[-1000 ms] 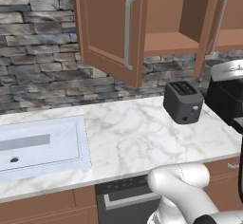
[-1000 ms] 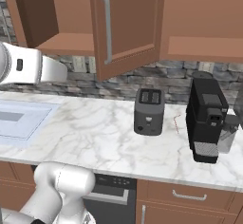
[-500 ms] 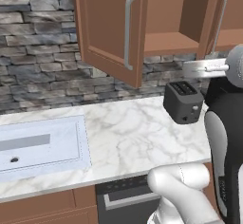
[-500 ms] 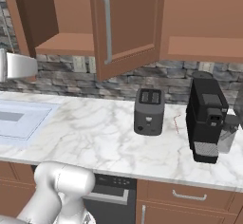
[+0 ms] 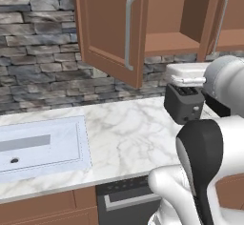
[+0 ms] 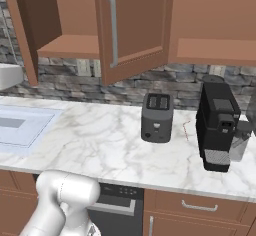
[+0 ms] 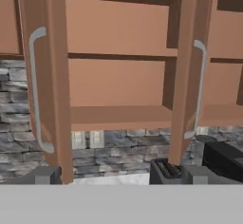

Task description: Close all open cabinet doors.

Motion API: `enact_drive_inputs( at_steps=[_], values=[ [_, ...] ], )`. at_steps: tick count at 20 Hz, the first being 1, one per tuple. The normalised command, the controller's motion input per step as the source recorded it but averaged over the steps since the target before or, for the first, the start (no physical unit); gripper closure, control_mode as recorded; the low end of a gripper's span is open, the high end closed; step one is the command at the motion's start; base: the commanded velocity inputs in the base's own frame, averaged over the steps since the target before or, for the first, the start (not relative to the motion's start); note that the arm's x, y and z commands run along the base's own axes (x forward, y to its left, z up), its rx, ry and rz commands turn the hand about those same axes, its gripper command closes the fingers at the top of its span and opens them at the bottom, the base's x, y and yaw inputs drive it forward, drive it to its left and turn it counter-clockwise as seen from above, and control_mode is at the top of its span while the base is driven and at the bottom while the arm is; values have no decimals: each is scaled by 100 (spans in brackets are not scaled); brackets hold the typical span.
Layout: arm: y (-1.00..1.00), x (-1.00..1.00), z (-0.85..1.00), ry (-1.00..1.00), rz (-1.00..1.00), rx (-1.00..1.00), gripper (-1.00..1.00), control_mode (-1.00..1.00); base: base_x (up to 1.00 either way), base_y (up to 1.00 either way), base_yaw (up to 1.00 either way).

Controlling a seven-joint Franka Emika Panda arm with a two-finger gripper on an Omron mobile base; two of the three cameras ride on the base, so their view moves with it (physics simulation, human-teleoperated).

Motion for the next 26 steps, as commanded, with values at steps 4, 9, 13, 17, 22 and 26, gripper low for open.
enact_drive_inputs(
  at_steps=[4,9,13,17,22,26],
  values=[
    [19,0,5,-3,0,0,-100,-100,0,0,0],
    [24,0,0,-11,0,0,-100,-100,0,0,0],
    [19,0,0,-17,0,0,-100,-100,0,0,0],
    [12,1,0,-10,-4,0,-100,-100,0,0,0],
    [2,0,5,-9,-9,0,-100,-100,0,0,0],
    [2,0,21,0,-2,0,-100,-100,0,0,0]
  ],
)
